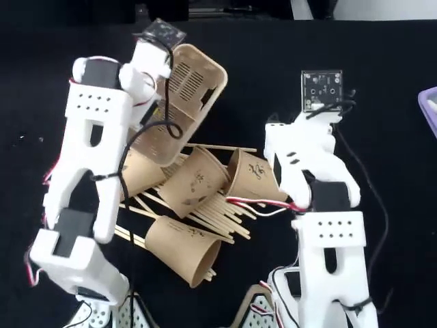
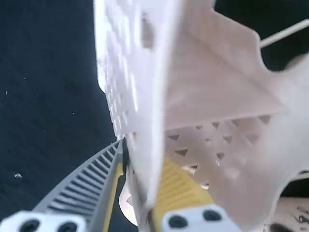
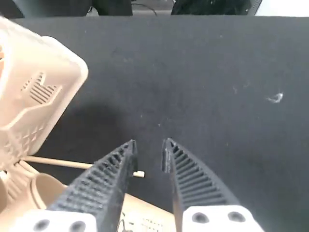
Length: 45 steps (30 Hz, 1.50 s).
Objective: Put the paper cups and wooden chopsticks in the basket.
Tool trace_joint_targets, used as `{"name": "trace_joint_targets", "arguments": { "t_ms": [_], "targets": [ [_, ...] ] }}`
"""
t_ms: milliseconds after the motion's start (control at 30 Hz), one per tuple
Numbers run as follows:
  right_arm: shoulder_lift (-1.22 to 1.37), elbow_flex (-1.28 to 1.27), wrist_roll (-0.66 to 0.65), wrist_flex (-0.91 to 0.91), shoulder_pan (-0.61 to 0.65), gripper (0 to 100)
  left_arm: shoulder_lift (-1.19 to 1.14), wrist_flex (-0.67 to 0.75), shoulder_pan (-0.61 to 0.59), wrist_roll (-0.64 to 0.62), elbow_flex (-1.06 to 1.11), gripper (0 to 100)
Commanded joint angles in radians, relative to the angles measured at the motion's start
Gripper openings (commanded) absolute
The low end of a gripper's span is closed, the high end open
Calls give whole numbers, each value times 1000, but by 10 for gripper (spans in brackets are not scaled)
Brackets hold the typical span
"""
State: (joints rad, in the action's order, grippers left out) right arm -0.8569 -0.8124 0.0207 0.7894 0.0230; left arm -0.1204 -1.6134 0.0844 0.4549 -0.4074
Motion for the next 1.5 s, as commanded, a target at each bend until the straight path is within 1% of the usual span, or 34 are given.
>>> {"name": "trace_joint_targets", "arguments": {
  "t_ms": [0,67,133,233,300,433,633,733,833,967,1067,1167,1267,1367,1467],
  "targets": [
    [-48,2,2,-43,44,227,94,14,73,38,125,30],
    [-54,7,2,-43,94,306,106,14,93,49,143,30],
    [-59,10,2,-51,144,342,107,14,113,49,153,30],
    [-59,-4,2,-120,219,342,107,12,134,46,156,30],
    [-54,-30,2,-196,245,342,109,12,140,17,156,30],
    [-53,-88,2,-371,247,342,107,12,156,6,157,30],
    [-51,-168,2,-474,258,342,107,12,185,3,157,30],
    [-65,-159,2,-443,222,342,107,12,182,3,157,30],
    [-108,-137,2,-350,166,342,106,12,163,3,157,30],
    [-239,-122,8,-216,63,342,106,38,130,3,160,30],
    [-364,-124,11,-152,28,342,109,77,114,3,186,30],
    [-453,-128,14,-137,43,342,107,95,119,3,216,30],
    [-473,-97,23,-132,115,342,107,126,124,3,248,30],
    [-435,-36,25,-98,195,342,112,140,124,3,269,30],
    [-334,2,25,-104,247,342,115,138,124,3,271,30]
  ]
}}
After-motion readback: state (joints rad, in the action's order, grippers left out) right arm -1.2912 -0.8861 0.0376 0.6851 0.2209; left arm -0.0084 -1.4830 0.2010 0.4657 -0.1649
